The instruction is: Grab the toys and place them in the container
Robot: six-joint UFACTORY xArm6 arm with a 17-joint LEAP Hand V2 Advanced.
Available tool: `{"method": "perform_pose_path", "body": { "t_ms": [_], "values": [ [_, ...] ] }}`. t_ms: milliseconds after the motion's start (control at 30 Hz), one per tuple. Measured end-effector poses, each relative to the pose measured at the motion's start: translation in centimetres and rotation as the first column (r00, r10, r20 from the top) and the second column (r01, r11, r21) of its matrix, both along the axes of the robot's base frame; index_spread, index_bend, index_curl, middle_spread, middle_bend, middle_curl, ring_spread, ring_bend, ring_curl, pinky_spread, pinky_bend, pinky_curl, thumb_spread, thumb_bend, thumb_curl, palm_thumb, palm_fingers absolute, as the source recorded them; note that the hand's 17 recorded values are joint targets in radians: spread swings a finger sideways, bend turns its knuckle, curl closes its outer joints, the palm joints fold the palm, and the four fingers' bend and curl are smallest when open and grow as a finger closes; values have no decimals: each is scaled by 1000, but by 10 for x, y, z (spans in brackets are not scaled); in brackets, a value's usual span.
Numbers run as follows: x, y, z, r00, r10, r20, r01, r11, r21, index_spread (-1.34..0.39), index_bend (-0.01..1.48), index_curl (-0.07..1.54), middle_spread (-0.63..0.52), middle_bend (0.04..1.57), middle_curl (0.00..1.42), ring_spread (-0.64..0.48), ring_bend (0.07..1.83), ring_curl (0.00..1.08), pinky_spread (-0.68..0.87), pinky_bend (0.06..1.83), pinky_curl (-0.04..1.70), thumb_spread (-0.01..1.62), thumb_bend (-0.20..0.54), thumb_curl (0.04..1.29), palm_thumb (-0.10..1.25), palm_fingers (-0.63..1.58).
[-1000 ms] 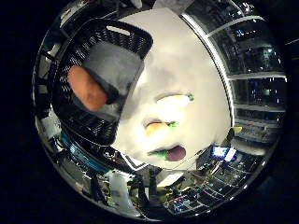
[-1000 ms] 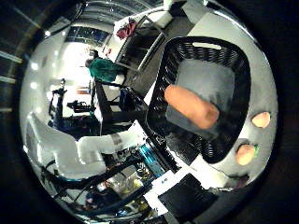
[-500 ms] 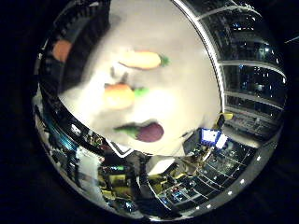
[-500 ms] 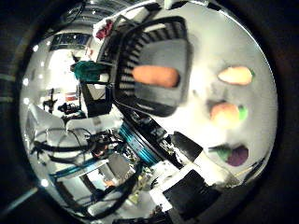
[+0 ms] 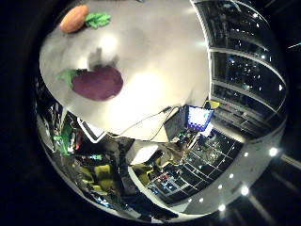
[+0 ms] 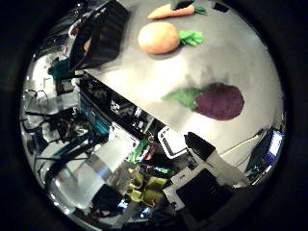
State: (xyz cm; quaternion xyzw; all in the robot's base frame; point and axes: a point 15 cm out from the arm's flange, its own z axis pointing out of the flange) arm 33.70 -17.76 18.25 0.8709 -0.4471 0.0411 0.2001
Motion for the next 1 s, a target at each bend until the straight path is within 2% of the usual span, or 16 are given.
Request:
{"method": "perform_pose_path", "body": {
  "t_ms": [200,400,1000],
  "values": [
    [-11,-36,-24,1000,-2,-19,1,999,-42,-454,138,217,-3,193,312,156,306,281,377,468,342,928,-22,485,943,-21],
    [-26,-55,-53,996,-51,-67,50,999,-21,-453,140,213,-2,192,314,156,308,279,367,472,338,918,-24,497,943,-21],
    [-13,-60,-91,992,-104,-71,105,994,15,-443,145,217,1,200,326,135,342,279,362,498,322,901,-23,497,942,10]
  ]
}}
